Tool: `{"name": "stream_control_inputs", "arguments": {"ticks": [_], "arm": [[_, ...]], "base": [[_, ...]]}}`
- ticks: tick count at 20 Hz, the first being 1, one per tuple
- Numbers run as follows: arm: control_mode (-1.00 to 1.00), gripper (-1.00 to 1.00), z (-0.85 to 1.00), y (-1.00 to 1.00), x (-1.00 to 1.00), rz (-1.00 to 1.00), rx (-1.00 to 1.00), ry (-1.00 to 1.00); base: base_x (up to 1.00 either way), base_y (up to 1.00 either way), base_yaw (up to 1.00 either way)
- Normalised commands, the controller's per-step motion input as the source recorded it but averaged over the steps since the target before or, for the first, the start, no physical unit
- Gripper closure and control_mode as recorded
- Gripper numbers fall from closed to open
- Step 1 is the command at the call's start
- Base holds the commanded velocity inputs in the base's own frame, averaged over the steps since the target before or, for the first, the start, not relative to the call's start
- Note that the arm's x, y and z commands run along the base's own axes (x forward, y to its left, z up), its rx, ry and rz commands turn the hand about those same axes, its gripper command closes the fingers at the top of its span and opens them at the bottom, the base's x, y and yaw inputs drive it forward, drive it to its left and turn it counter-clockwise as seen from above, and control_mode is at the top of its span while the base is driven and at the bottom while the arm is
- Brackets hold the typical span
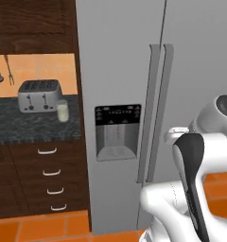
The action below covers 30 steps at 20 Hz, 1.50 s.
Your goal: Grab a lemon wedge from the fridge and one ice cube from the ice bowl, and put them in the glass of lemonade.
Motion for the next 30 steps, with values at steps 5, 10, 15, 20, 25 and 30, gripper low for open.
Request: {"name": "stream_control_inputs", "arguments": {"ticks": [5, 10, 15, 20, 25, 30], "arm": [[1.0, -1.0, 0.0, 0.0, 0.0, 0.0, 0.0, 0.0], [1.0, -1.0, 0.0, 0.0, 0.0, 0.0, 0.0, 0.0], [1.0, -1.0, 0.0, 0.0, 0.0, 0.0, 0.0, 0.0], [1.0, -1.0, 0.0, 0.0, 0.0, 0.0, 0.0, 0.0], [1.0, -1.0, 0.0, 0.0, 0.0, 0.0, 0.0, 0.0], [1.0, -1.0, 0.0, 0.0, 0.0, 0.0, 0.0, 0.0]], "base": [[-0.36, 0.16, 0.01], [-0.55, 0.01, 0.0], [-0.17, 0.0, 0.0], [0.0, -0.05, 0.0], [-0.06, 0.0, 0.0], [-0.04, -0.08, 0.0]]}}
